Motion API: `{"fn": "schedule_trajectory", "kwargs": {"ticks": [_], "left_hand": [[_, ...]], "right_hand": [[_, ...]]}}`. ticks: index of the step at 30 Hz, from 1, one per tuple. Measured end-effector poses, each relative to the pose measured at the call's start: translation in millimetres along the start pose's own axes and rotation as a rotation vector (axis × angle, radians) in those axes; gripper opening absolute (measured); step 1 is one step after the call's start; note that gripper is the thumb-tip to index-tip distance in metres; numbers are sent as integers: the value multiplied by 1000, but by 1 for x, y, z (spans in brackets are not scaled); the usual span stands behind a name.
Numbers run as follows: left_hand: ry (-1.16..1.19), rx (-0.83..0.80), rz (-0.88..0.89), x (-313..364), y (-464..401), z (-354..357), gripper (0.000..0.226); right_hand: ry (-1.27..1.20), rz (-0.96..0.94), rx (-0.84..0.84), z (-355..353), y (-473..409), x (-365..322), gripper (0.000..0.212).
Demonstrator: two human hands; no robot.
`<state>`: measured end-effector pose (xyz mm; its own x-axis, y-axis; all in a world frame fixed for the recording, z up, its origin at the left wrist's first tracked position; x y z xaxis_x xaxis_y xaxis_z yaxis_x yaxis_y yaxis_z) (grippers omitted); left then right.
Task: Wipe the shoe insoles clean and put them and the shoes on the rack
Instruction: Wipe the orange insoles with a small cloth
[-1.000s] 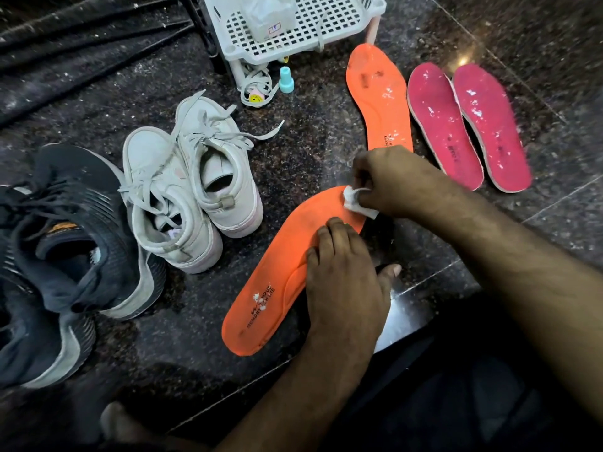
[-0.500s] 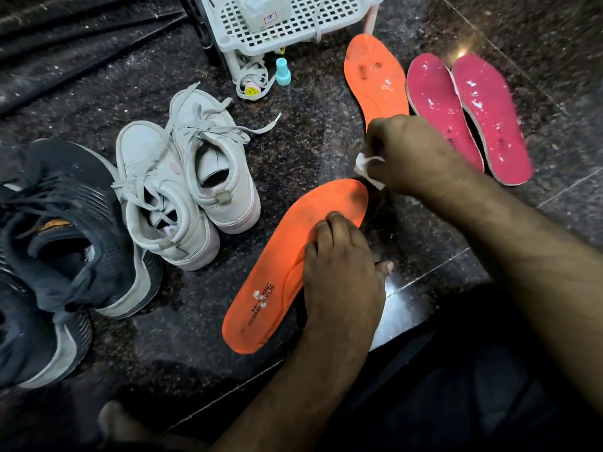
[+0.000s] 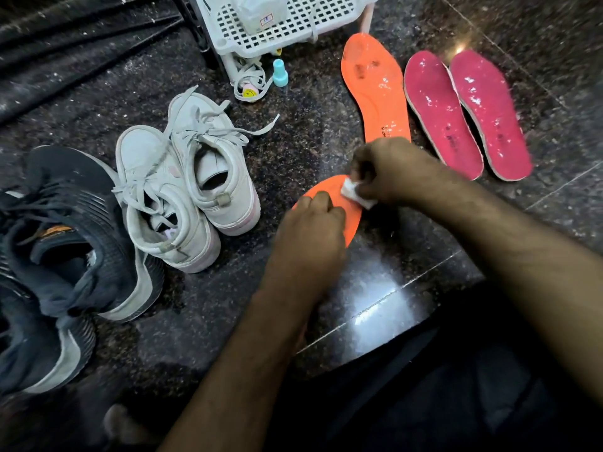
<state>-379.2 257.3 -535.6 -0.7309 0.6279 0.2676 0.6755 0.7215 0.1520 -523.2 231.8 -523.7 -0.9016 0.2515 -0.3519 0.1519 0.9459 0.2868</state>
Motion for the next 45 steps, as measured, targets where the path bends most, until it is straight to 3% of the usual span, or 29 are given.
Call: {"fn": "schedule_trajectory", "kwargs": {"ticks": [2, 3, 7, 9, 11, 15, 16, 18, 21, 23, 26, 27, 29, 31, 32, 35, 36, 39, 40, 43, 45], "left_hand": [[-72, 29, 38, -10, -3, -5, 35], [-88, 33, 61, -11, -2, -6, 35], [-59, 30, 96, -15, 0, -11, 54], [-81, 49, 45, -19, -1, -13, 59], [-90, 75, -29, -24, -1, -12, 54], [16, 106, -178, -40, -1, -9, 53], [42, 80, -198, -41, 0, -6, 53], [61, 50, -211, -42, -2, -4, 45], [60, 36, -206, -46, -7, -1, 42], [94, 19, -192, -49, -7, 0, 48], [153, 47, -204, -51, -4, -6, 44], [153, 69, -217, -51, -4, -9, 42], [111, 106, -224, -50, -4, -12, 39], [94, 124, -215, -47, -3, -13, 38], [100, 123, -216, -47, -3, -13, 40], [99, 102, -218, -47, -2, -14, 44], [89, 95, -218, -47, -3, -15, 44], [83, 81, -223, -45, -3, -15, 46], [90, 80, -224, -45, -3, -15, 45], [123, 80, -228, -46, -1, -15, 44], [122, 81, -231, -45, -1, -16, 45]], "right_hand": [[-15, 19, 150, -20, -2, 1, 8], [-34, 12, 139, -23, 3, -2, 7], [-51, -33, -238, 9, 42, -23, 13], [-36, -41, -245, 27, 43, -24, 16], [-36, -20, -137, 29, 26, -18, 16], [-47, 34, 306, -18, -1, -4, 10], [-123, 4, 339, -24, -1, -6, 7], [-324, -68, 205, -17, 3, -19, 10], [-212, -123, -37, 20, -1, -30, 13], [-157, -103, 27, 19, -9, -24, 8], [-160, -71, 317, -9, -9, -16, 7], [-222, -93, 309, -12, -7, -19, 7], [-278, -158, 86, 3, -3, -34, 11], [-172, -195, -94, 24, -1, -41, 11], [-127, -175, -64, 25, -3, -38, 10], [-120, -143, 259, -5, -6, -30, 7], [-161, -155, 244, -7, -6, -29, 7], [-149, -181, -78, 16, -2, -35, 9], [-120, -169, -61, 19, -3, -33, 8], [-132, -99, 254, -9, -6, -22, 6], [-212, -113, 126, -6, -5, -22, 11]]}}
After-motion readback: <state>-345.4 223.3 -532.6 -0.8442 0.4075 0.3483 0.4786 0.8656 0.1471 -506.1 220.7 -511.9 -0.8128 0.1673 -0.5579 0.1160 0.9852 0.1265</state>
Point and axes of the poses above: each hand's wrist, its own y-axis away from the middle knuckle, its own z-axis out of the palm, x = y × z, the point moved 6 cm from there along -y, towards the middle knuckle
